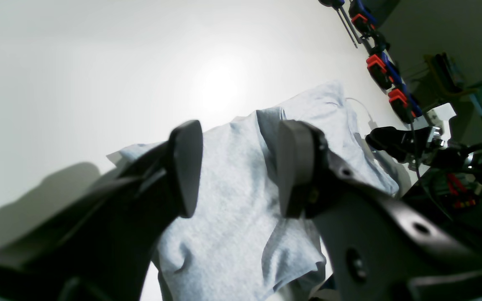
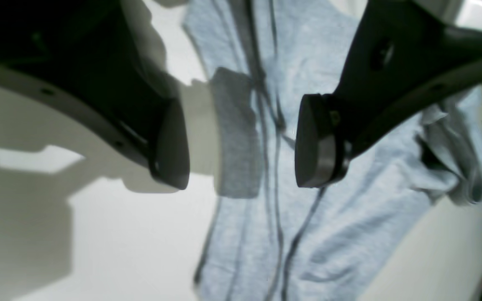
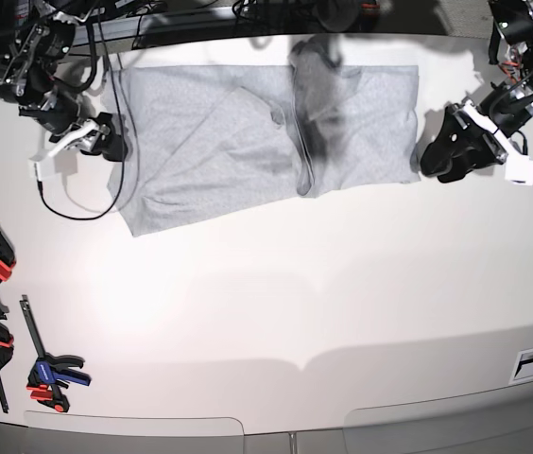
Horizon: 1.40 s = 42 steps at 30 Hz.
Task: Fold the T-shirt properly
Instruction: 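Release the left gripper and raise it away from the shirt, then grasp the shirt end with the right gripper and fold it toward the left gripper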
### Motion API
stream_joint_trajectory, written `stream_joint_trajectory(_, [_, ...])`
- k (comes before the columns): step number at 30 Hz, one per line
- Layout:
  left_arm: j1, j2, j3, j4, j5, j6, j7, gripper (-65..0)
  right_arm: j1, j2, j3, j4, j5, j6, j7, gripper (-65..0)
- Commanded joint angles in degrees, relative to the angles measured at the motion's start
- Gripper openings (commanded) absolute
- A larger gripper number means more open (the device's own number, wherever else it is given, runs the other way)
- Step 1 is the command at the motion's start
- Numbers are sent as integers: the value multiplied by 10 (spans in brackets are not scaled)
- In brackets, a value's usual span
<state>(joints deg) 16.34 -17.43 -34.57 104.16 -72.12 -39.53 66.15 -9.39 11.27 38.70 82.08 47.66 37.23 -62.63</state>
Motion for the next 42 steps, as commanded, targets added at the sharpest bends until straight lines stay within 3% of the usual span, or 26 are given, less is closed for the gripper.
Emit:
stream_joint_trajectory(1, [-3, -7, -3, 10, -14, -5, -14, -383, 5, 3, -3, 8, 10, -7, 4, -262])
stream_joint_trajectory(11, [-3, -7, -3, 10, -14, -5, -13, -383, 5, -42, -71, 8, 3, -33, 5, -262])
stream_joint_trajectory(18, [-3, -7, -3, 10, -14, -5, -13, -383, 14, -68, -84, 8, 6, -30, 6, -273])
stream_joint_trajectory(21, [-3, -7, -6, 10, -11, -5, -16, -383, 22, -66, -83, 8, 6, -16, 0, -406])
stream_joint_trajectory(24, [-3, -5, -37, 10, 53, -5, -56, -399, 36, -66, -83, 8, 6, -10, -9, -624])
stream_joint_trajectory(25, [-3, -6, -52, 10, 76, -5, -70, -415, 41, -65, -83, 8, 6, -5, -12, -650])
stream_joint_trajectory(27, [-1, -6, -83, 10, 102, -5, -80, -478, 52, -65, -83, 8, 6, 7, -15, -650])
stream_joint_trajectory(30, [21, -5, -97, 3, 112, -5, -80, -650, 70, -65, -83, 9, 11, 12, -25, -650])
stream_joint_trajectory(33, [49, -4, -87, -31, 118, -5, -96, -650, 91, -65, -83, 12, 40, 12, -51, -650])
stream_joint_trajectory(37, [56, -4, -73, -114, 173, -5, -123, -650, 112, -65, -83, 30, 84, 28, -82, -650])
stream_joint_trajectory(42, [54, -4, -73, -208, 177, -5, -147, -650, 114, -65, -104, 63, 100, 28, -84, -650])
